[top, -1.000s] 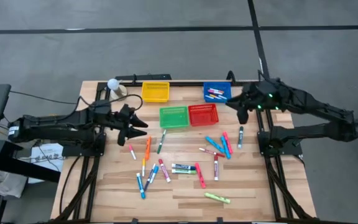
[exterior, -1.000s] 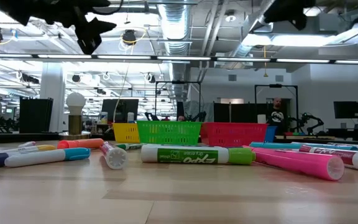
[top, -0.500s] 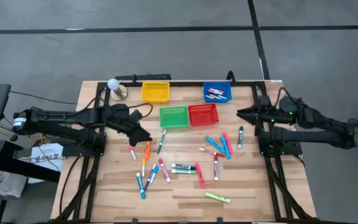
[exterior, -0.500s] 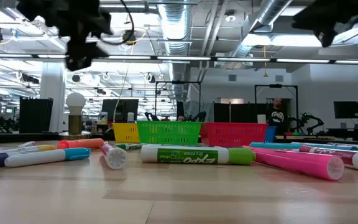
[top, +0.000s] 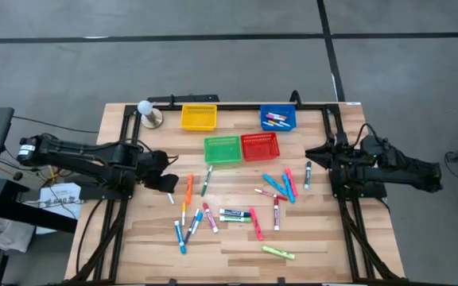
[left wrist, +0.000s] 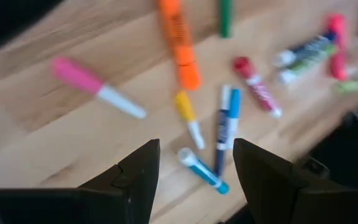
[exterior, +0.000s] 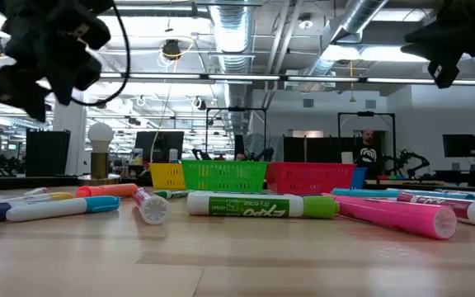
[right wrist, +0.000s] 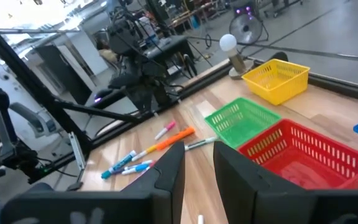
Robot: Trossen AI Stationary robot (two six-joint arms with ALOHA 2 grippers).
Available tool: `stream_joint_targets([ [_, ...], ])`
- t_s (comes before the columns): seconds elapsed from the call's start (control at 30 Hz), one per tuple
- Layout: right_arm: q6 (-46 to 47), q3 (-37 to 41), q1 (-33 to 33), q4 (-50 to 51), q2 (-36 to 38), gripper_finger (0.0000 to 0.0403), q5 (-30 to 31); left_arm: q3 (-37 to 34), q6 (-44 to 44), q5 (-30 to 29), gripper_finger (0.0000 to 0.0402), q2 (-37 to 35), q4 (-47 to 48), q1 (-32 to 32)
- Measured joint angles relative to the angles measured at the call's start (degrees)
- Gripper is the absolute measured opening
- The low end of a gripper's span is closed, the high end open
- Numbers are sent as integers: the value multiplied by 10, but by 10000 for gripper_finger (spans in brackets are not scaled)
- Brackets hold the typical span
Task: Pick & Place Markers
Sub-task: Put the small pink highlighter pen into the blue bin
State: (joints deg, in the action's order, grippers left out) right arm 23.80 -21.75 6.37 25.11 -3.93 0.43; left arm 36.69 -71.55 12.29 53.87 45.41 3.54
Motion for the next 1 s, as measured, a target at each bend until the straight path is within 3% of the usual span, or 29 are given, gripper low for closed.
stream_joint_targets([
  [0.23,-15,18,0,0,18,74,0,-20,-113,-70,204,2,9,35],
  [0.47,-13,29,1,-8,21,74,0,-50,-201,-77,204,34,8,42],
  [1.0,-17,29,1,-4,21,74,0,-56,-224,-114,204,138,-38,42],
])
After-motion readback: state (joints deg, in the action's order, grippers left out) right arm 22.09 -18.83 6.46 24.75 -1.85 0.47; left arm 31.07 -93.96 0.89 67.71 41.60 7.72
